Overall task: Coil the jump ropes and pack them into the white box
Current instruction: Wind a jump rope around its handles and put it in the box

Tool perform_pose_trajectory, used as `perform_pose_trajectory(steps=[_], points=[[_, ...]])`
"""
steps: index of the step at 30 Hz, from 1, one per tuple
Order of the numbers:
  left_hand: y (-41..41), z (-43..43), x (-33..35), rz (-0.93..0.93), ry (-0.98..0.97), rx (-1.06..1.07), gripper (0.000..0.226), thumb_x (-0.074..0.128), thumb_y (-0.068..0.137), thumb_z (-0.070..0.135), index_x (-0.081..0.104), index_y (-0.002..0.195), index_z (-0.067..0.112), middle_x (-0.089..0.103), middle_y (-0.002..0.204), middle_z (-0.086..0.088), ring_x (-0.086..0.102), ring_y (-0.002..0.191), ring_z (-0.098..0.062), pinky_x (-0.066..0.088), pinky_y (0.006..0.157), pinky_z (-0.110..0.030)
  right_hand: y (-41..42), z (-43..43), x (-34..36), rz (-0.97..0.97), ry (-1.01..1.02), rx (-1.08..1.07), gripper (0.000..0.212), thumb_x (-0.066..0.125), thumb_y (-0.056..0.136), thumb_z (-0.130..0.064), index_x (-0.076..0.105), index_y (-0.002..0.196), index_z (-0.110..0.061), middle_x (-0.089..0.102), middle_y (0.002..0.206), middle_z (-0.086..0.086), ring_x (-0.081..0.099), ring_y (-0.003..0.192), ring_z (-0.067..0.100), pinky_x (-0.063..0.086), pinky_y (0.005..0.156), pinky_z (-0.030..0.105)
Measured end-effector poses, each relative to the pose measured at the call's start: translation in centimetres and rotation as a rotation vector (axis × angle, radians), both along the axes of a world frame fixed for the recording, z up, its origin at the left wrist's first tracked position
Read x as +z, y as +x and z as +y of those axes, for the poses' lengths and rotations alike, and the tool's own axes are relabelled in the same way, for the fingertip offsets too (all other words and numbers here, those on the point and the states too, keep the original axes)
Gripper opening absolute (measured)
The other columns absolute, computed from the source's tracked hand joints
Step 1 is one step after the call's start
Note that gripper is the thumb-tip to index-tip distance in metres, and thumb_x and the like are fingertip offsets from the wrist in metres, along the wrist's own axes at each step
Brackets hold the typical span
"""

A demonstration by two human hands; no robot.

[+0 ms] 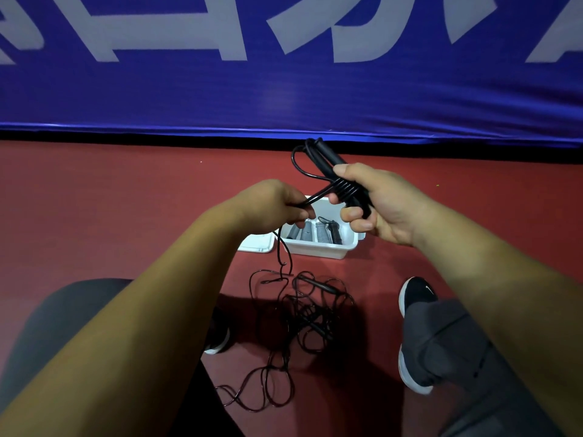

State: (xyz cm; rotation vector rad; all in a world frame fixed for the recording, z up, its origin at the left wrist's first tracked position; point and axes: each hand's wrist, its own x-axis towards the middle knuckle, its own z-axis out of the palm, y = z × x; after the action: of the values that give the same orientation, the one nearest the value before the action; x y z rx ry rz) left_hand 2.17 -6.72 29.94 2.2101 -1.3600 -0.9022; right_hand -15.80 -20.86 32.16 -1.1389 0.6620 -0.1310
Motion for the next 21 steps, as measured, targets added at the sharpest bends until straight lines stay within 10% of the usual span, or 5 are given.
perform_pose_trajectory(steps=[21], points=[[-0.7,-0.4,-0.1,-0.064,-0.089,0.169,0.023,0.076,0.086,0.045,0.077,0.080,0.023,0.072,0.071,0.004,0.063,0.063,-0.014,0.053,0.063,-0.030,-1.1,0.0,0.4,0.042,0.108,0.381,0.021,0.063,0.097,-0.024,0.061,0.111,-0.007,0.060,0.087,0.013,0.036,0.056,0.013,0.025,0.039,0.020]])
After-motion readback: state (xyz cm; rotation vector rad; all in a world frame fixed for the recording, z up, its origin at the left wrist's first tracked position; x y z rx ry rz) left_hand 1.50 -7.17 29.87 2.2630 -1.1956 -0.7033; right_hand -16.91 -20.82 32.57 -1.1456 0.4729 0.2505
